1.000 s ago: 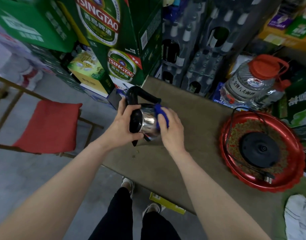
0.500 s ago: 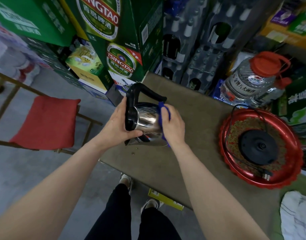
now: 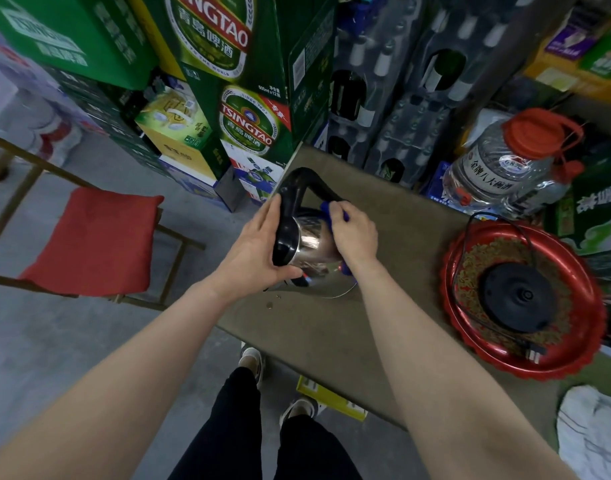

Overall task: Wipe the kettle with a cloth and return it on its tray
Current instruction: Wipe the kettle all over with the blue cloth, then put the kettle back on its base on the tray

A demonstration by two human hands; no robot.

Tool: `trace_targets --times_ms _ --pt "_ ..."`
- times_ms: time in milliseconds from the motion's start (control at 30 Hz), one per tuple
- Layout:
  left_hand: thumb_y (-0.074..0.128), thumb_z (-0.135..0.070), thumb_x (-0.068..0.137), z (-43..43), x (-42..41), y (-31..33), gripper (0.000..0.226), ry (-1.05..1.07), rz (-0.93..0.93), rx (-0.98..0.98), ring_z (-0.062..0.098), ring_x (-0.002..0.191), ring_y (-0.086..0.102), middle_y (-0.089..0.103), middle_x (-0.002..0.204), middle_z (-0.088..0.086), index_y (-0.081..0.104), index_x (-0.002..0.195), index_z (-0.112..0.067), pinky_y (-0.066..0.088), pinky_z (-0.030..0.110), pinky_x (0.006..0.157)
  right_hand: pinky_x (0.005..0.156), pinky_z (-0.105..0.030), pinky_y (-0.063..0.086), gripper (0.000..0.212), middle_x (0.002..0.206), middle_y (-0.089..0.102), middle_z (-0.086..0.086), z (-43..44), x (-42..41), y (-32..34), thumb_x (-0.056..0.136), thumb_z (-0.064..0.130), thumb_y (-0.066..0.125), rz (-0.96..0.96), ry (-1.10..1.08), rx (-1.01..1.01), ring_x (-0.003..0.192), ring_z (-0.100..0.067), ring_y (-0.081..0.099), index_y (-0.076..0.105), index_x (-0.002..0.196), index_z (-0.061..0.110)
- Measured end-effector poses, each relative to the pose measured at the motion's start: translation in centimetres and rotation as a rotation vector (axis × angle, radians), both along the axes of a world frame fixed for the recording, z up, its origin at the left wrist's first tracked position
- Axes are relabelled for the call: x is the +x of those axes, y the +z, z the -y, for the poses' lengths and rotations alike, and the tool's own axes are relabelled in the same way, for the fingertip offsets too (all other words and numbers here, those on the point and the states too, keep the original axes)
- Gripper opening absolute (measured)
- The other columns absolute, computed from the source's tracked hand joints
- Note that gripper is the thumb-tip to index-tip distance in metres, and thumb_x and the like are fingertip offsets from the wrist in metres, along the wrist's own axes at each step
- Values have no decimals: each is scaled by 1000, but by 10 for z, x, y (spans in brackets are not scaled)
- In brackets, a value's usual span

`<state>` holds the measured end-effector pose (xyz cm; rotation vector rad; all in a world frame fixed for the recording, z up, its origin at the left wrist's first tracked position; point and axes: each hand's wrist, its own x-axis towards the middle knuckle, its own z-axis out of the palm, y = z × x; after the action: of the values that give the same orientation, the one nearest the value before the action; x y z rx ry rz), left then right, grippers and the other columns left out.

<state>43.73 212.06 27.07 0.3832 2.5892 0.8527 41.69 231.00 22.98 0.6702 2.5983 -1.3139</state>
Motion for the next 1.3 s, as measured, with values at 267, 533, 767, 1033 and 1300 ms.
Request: trace_targets --times_ms 267,533,767,1033,1300 --pt "82 -42 70 -6 -7 3 117 47 -28 11 29 149 22 6 165 7 4 156 -27 32 45 116 106 -35 40 36 132 66 -2 22 40 -6 104 36 45 -399 125 57 127 -19 55 66 128 19" --pt "71 -34 81 -36 -32 15 89 -186 29 -44 34 147 26 -2 165 10 20 154 -34 32 42 116 104 -31 37 41 143 52 -3 4 51 -5 106 40 36 -84 -362 -233 131 -20 49 50 141 23" --pt "72 -37 81 -45 -53 18 81 -331 51 -57 33 143 33 3 166 6 29 150 -36 36 41 113 116 -25 28 47 157 37 -2 32 105 -21 109 32 33 -188 -470 -243 143 -14 36 35 153 17" --pt "72 -24 81 -74 -35 7 78 -662 -13 -108 29 148 19 2 165 -5 33 147 -38 28 48 118 98 -50 49 35 122 65 -22 -46 108 -28 96 7 58 481 -388 -213 112 -34 62 56 131 2" --pt "74 -30 80 -52 -26 -4 113 -545 34 60 26 151 12 14 163 5 -10 155 -27 19 43 123 119 -35 32 72 156 41 -11 -72 18 47 83 -14 60 20 377 354 144 -30 40 51 146 18"
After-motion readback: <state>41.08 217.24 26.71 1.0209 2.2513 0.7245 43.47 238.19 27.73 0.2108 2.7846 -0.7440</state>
